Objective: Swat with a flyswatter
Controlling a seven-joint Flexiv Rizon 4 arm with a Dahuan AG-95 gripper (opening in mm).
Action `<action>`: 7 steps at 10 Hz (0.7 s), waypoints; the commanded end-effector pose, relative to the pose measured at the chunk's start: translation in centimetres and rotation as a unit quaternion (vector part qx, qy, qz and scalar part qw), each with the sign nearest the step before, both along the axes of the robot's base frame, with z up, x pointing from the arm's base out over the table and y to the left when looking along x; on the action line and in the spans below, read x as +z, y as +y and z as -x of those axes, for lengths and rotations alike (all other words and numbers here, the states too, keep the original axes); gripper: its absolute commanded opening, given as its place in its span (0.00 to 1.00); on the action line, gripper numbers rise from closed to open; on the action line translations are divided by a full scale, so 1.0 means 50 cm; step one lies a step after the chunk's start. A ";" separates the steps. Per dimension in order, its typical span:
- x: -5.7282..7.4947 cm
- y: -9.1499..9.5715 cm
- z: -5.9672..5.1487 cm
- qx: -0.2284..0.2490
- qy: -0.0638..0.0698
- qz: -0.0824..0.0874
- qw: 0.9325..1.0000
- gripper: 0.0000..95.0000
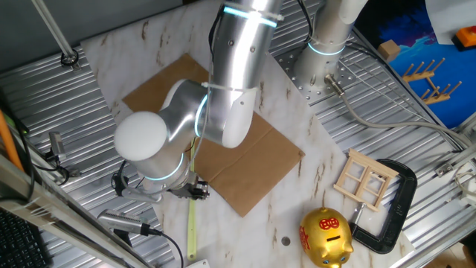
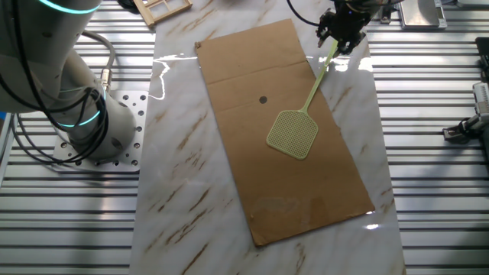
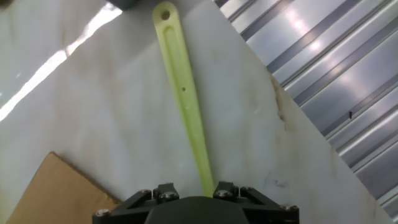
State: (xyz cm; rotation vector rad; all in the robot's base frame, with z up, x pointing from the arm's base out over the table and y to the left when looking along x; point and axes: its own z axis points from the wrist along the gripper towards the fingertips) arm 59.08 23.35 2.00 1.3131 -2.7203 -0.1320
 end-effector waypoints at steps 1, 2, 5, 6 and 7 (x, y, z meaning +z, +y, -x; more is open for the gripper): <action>0.000 0.001 -0.002 -0.001 -0.003 0.003 1.000 0.40; -0.001 0.001 -0.002 -0.001 -0.004 0.005 1.000 0.40; -0.003 0.000 -0.003 -0.001 -0.005 0.013 1.000 0.20; -0.006 -0.002 -0.005 0.000 -0.006 0.013 1.000 0.20; -0.007 -0.002 -0.005 0.001 -0.007 0.013 1.000 0.20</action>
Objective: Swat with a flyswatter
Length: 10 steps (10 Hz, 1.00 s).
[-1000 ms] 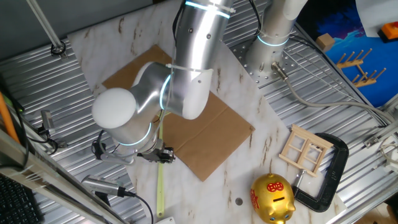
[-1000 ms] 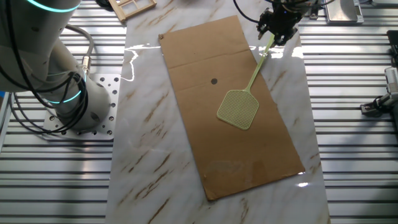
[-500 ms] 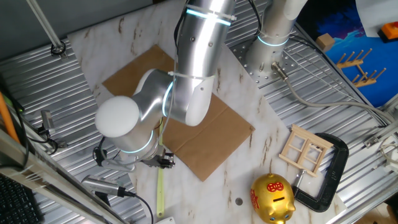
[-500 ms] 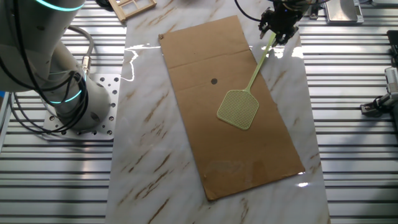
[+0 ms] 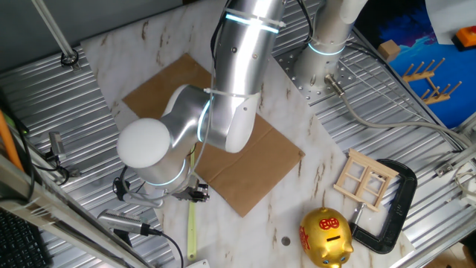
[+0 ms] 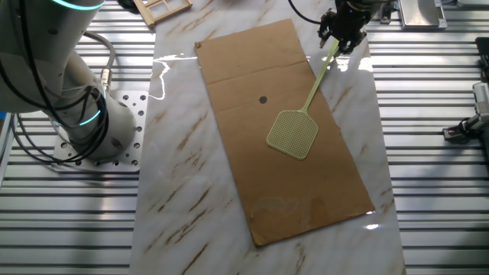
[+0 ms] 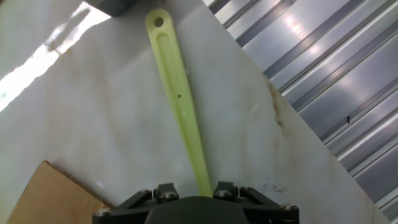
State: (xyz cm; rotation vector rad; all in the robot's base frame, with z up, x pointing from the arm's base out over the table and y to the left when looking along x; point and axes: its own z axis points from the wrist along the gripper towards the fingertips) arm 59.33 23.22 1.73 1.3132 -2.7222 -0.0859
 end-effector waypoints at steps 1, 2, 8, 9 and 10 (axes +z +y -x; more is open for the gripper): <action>-0.005 -0.002 0.000 0.001 -0.001 -0.001 1.000 0.20; -0.007 -0.003 0.000 0.002 -0.002 -0.001 1.000 0.20; -0.011 -0.005 0.001 -0.004 -0.016 -0.003 1.000 0.00; -0.009 -0.005 0.002 -0.007 -0.017 -0.003 1.000 0.00; -0.006 -0.004 0.004 -0.012 -0.017 -0.004 1.000 0.00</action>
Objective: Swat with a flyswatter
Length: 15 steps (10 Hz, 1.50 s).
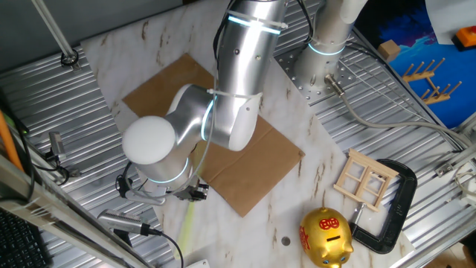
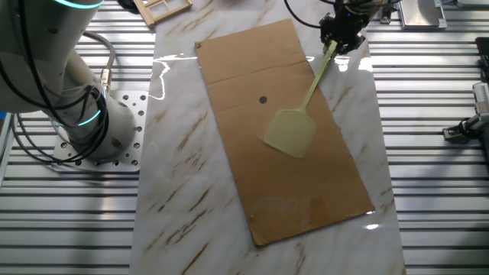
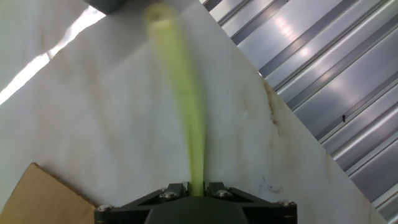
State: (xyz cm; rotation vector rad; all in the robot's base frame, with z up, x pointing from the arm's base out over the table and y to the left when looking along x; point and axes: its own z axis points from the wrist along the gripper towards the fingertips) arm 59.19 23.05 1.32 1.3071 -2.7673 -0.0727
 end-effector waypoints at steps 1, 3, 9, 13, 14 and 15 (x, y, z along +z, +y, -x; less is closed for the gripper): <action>0.009 0.001 0.005 -0.007 -0.001 -0.004 1.000 0.00; 0.022 -0.002 0.010 -0.021 -0.001 -0.013 1.000 0.00; 0.093 0.012 -0.020 -0.136 -0.006 -0.035 0.990 0.00; 0.095 0.017 -0.025 -0.162 -0.014 -0.034 0.986 0.00; 0.093 0.020 -0.027 -0.162 -0.020 -0.035 0.986 0.00; 0.084 0.025 -0.036 -0.158 -0.028 -0.034 0.986 0.00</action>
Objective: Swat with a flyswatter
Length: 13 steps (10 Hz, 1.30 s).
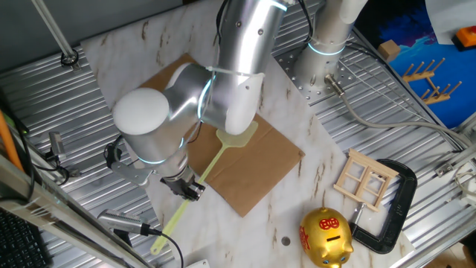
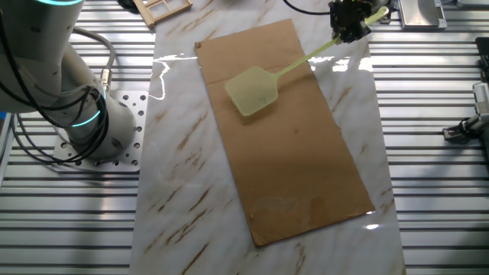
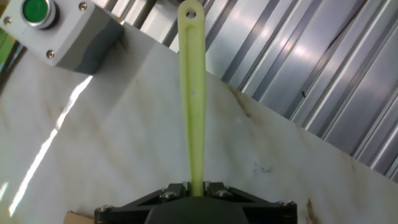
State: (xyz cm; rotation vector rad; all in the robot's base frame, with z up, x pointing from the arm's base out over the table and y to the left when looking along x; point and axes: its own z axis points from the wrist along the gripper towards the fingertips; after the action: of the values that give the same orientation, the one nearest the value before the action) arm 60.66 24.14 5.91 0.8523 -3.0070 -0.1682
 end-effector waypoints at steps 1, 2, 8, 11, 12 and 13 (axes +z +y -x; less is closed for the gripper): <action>-0.015 0.005 -0.014 0.013 -0.015 0.004 1.000 0.00; -0.022 0.004 -0.020 0.019 -0.020 0.006 1.000 0.00; -0.051 -0.012 -0.043 0.030 -0.037 0.001 0.999 0.00; -0.040 -0.010 -0.035 0.026 -0.021 0.005 0.999 0.00; -0.030 -0.012 -0.031 0.027 -0.017 0.007 0.999 0.00; -0.023 -0.015 -0.028 0.028 -0.014 0.009 0.999 0.00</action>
State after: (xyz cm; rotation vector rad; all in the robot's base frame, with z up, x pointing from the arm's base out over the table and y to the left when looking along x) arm 62.10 23.38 4.85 0.9454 -2.9969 -0.1314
